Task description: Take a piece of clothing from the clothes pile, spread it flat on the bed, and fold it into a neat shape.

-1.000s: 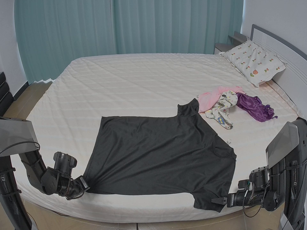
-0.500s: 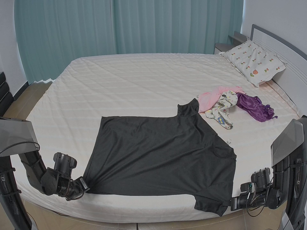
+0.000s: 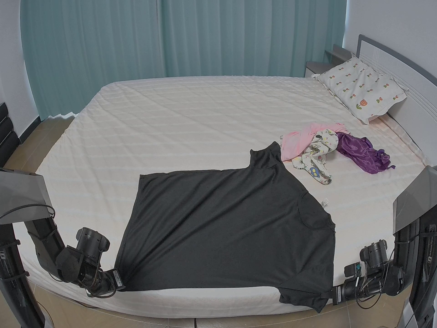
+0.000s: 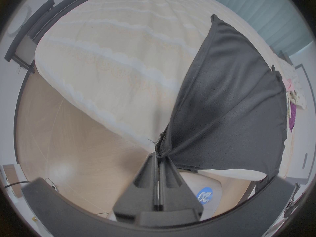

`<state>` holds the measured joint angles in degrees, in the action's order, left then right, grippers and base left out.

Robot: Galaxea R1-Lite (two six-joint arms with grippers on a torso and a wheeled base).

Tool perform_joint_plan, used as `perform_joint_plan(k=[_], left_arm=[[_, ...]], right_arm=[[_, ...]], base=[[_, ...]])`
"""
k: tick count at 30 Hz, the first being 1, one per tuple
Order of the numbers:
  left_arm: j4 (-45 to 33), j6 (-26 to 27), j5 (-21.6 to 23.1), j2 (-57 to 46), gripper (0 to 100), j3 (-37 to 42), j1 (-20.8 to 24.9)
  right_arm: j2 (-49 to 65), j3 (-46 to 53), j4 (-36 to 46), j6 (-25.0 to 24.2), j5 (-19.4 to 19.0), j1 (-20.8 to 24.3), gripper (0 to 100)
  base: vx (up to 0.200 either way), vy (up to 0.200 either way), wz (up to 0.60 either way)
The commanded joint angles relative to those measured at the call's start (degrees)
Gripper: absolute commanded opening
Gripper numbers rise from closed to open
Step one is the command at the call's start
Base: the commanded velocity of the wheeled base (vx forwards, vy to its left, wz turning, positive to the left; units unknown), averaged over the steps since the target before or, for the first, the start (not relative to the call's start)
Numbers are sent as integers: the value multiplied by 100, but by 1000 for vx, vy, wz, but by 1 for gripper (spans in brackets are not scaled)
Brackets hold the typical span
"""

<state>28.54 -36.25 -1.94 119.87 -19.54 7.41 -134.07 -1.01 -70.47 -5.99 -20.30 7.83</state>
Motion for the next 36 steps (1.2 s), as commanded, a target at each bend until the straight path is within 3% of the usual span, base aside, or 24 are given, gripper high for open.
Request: perform_joint_plan(k=[1, 6, 7, 8, 12, 20, 26, 31, 36], left_arm=[[-85, 48, -8, -43, 0, 21, 6], [-94, 66, -17, -25, 0, 73, 23], [-94, 66, -17, -25, 100, 82, 23], [-112, 75, -17, -25, 100, 91, 32], [-112, 127, -17, -69, 100, 82, -3], [-252, 233, 106, -904, 100, -15, -460], [-323, 171, 774, -1282, 100, -252, -715], [-252, -532, 1011, -1194, 100, -647, -794], [-243, -655, 1196, -1133, 100, -753, -820]], right_arm=[[74, 101, 86, 71, 8, 0, 0], [101, 101, 166, 142, 17, 0, 0], [101, 101, 174, 150, 17, 0, 0], [109, 101, 209, 194, 17, 0, 100], [206, 101, 174, 168, 8, -88, 100], [1445, 101, 236, -25, -291, -1143, 100], [1639, -145, 148, -245, -625, -1732, 100], [1480, -962, 174, -2091, -563, -1697, 100], [1155, -1551, 148, -2856, -255, -1547, 100]], base=[[0, 0, 0], [0, 0, 0], [0, 0, 0], [0, 0, 0], [0, 0, 0], [0, 0, 0], [0, 0, 0], [0, 0, 0], [40, 0, 0]])
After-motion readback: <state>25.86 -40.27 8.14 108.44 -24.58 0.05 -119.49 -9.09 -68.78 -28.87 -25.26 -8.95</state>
